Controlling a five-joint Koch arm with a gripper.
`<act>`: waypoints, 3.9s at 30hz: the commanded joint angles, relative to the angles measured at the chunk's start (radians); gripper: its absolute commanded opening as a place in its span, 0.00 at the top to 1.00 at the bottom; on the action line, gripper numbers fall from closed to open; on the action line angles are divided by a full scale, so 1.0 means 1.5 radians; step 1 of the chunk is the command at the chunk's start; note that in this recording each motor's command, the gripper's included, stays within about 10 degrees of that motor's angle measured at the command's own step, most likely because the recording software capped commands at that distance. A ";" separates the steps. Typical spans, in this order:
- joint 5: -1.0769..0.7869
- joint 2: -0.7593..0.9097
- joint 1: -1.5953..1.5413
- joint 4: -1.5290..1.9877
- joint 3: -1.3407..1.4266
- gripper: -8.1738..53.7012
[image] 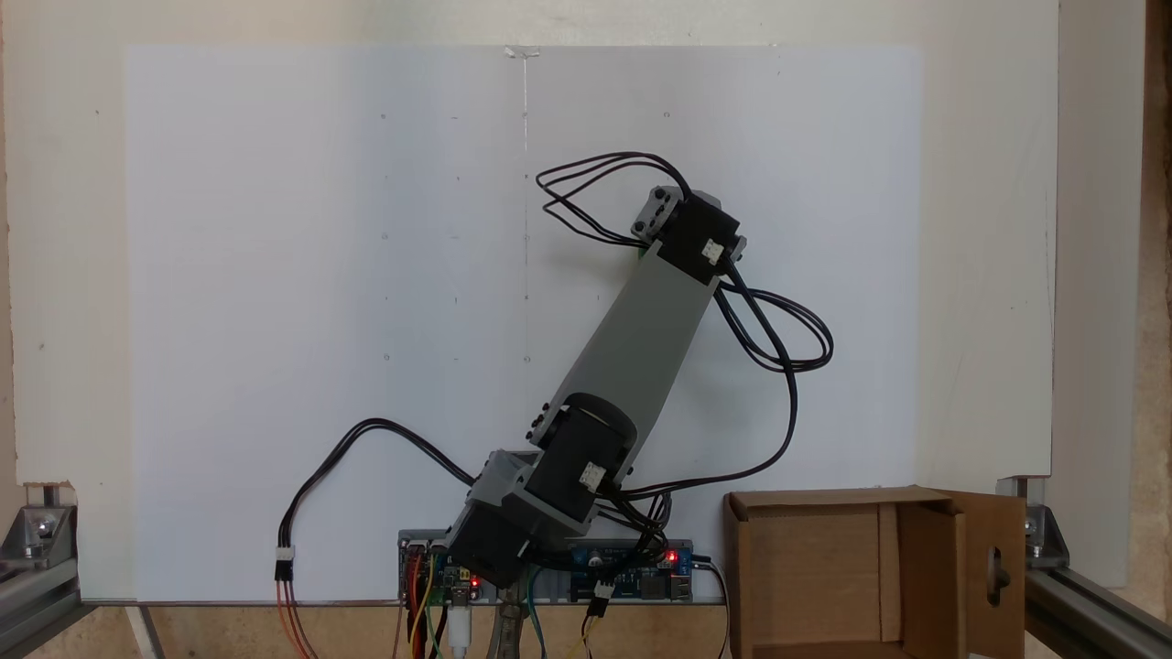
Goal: Grasp a green dice and put it in the bin.
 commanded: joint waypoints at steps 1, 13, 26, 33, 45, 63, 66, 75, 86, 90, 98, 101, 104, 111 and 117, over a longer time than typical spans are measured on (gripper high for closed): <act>-0.043 0.004 0.000 -0.009 -0.001 0.44; -0.042 0.018 -0.004 -0.017 -0.004 0.68; 0.012 0.103 0.005 0.379 -0.334 0.68; 0.011 0.118 0.044 0.389 -0.362 0.68; -0.008 0.170 0.398 0.347 -0.371 0.68; -0.076 0.017 0.861 0.272 -0.397 0.68; -0.079 -0.005 0.866 0.253 -0.394 0.68; -0.079 -0.011 0.865 0.192 -0.361 0.44; -0.007 0.057 0.840 0.170 -0.362 0.15; 0.117 0.164 0.726 0.168 -0.363 0.15; 0.225 0.246 0.351 0.169 -0.361 0.15; 0.268 0.247 0.209 0.169 -0.342 0.15; 0.285 0.255 0.064 0.167 -0.321 0.15; 0.285 0.295 -0.219 0.069 -0.234 0.15; 0.280 0.397 -0.336 -0.122 -0.021 0.16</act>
